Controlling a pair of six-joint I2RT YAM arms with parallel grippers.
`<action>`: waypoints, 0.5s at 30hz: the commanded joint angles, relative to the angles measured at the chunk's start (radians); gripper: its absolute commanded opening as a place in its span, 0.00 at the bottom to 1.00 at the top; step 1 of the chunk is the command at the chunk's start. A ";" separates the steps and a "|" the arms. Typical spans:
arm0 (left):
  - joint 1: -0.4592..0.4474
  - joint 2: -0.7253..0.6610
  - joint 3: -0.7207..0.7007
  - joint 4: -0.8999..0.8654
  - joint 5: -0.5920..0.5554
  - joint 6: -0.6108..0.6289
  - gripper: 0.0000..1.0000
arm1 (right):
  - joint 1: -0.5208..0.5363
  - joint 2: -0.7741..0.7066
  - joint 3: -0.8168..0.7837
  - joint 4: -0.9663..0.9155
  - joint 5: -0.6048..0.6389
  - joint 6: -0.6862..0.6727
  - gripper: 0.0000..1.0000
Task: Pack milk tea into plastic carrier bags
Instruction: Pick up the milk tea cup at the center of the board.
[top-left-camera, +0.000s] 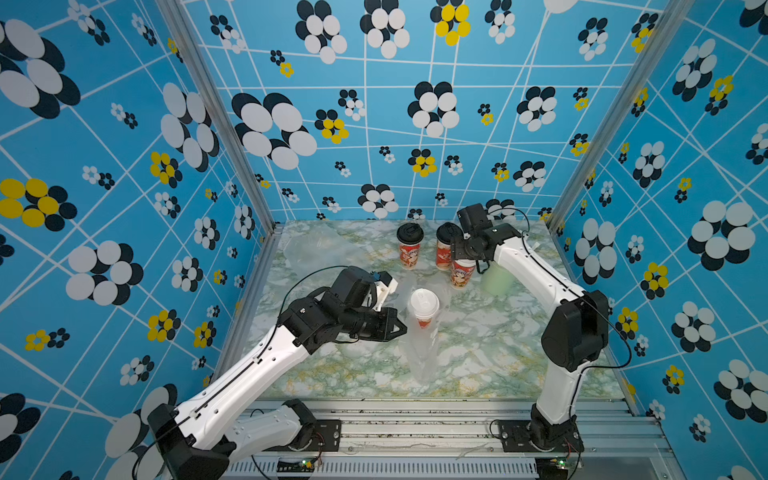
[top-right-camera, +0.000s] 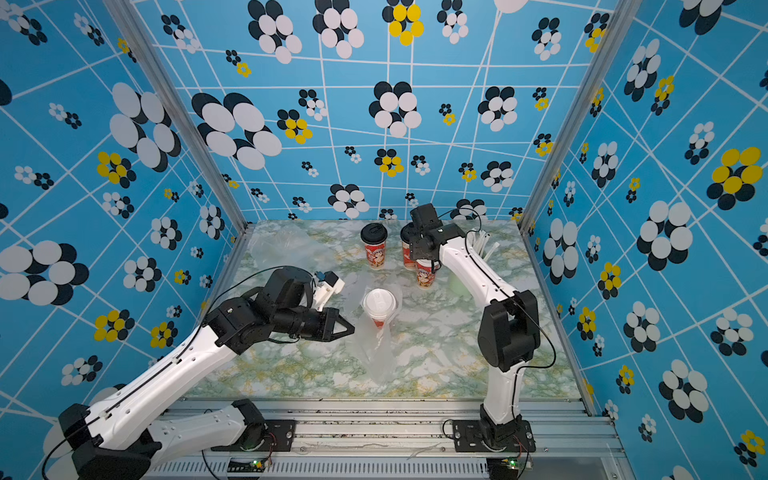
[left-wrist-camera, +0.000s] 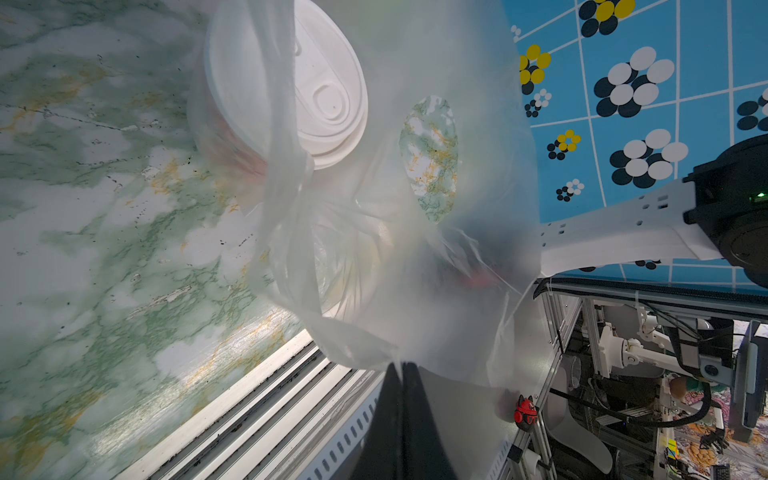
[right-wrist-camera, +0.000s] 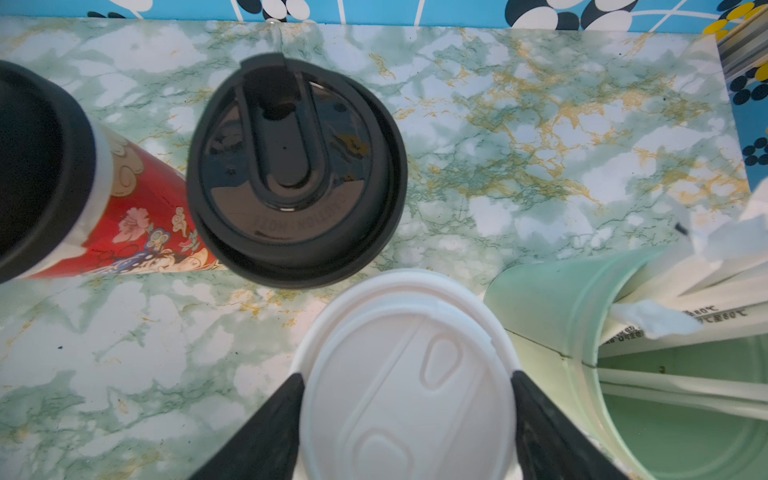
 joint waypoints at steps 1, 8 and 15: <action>0.006 -0.026 -0.011 0.006 -0.004 -0.011 0.00 | -0.006 0.020 -0.009 -0.041 0.008 -0.012 0.78; 0.006 -0.035 -0.014 0.003 -0.009 -0.014 0.01 | -0.006 0.015 -0.005 -0.046 0.003 -0.007 0.72; 0.005 -0.039 -0.014 0.014 -0.015 -0.017 0.00 | -0.006 -0.043 0.042 -0.084 0.014 -0.008 0.66</action>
